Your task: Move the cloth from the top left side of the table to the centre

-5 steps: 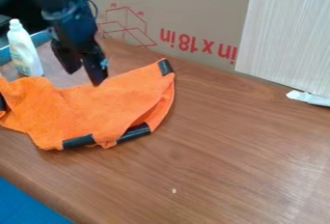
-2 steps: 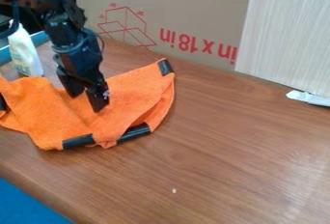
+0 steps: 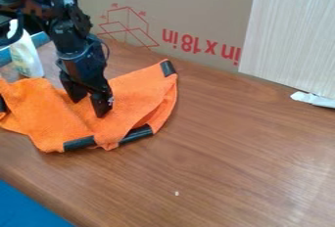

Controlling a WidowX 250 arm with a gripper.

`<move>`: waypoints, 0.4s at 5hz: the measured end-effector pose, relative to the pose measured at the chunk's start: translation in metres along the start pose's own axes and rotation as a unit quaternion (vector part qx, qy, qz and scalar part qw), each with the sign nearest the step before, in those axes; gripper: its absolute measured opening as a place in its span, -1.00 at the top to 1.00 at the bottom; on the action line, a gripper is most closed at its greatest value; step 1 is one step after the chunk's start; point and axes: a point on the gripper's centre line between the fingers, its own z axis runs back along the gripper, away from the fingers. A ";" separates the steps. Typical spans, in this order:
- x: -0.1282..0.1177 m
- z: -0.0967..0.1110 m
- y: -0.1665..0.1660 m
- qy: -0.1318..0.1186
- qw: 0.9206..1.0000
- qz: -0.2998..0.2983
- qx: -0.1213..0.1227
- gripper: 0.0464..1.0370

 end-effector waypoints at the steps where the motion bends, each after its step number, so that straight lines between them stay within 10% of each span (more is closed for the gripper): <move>1: -0.003 0.001 -0.022 0.000 1.000 -0.016 -0.007 -0.92; 2: -0.004 0.004 -0.050 -0.002 0.999 -0.035 -0.019 -0.92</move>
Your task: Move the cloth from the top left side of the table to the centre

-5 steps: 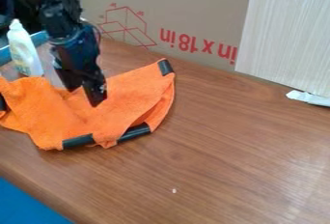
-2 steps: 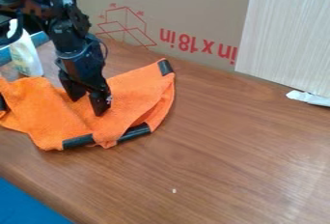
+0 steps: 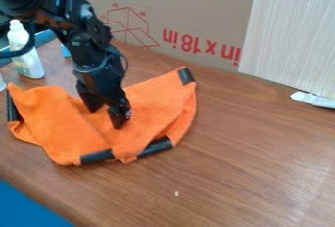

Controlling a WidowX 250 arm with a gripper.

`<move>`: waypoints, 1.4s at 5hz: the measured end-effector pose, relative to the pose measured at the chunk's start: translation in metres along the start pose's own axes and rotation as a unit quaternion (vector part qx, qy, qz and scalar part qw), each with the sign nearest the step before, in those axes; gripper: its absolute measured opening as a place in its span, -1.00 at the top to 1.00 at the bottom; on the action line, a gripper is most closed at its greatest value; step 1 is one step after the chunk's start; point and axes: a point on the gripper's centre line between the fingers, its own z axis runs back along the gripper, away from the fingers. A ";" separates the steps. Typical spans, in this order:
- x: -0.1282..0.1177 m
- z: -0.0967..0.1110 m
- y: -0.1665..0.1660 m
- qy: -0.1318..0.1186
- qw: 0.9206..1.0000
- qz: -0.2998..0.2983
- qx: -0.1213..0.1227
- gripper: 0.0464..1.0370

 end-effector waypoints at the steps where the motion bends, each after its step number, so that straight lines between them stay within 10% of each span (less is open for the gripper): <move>1: 0.006 0.000 -0.021 -0.007 1.000 -0.015 -0.006 -0.92; 4: 0.044 -0.006 -0.085 -0.027 0.998 -0.063 -0.008 -0.92; 7: 0.069 -0.014 -0.080 -0.037 0.997 -0.062 -0.009 -0.93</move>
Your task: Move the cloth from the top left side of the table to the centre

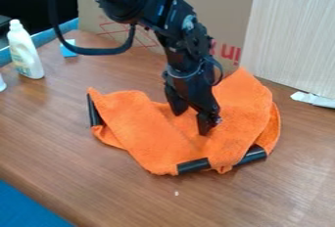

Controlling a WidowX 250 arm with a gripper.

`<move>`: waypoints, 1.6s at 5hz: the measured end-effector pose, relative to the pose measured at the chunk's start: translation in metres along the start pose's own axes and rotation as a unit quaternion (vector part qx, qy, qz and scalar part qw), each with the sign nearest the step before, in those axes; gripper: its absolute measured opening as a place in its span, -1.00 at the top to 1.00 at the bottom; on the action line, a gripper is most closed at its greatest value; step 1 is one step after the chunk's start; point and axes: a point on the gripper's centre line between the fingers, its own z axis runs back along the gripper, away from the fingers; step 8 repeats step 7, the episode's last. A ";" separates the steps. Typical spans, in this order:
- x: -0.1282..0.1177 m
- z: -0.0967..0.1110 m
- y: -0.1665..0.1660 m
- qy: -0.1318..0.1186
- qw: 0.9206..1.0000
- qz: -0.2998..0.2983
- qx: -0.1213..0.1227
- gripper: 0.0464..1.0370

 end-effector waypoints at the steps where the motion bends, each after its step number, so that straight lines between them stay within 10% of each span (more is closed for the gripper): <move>1: -0.016 0.004 0.011 0.005 1.000 0.001 0.004 -0.93; 4: -0.073 0.022 0.042 0.035 0.999 0.014 -0.005 -0.92; 7: -0.053 0.110 0.061 -0.054 0.994 0.088 -0.043 -0.92; 8: -0.053 0.110 0.061 -0.054 0.994 0.088 -0.043 -0.92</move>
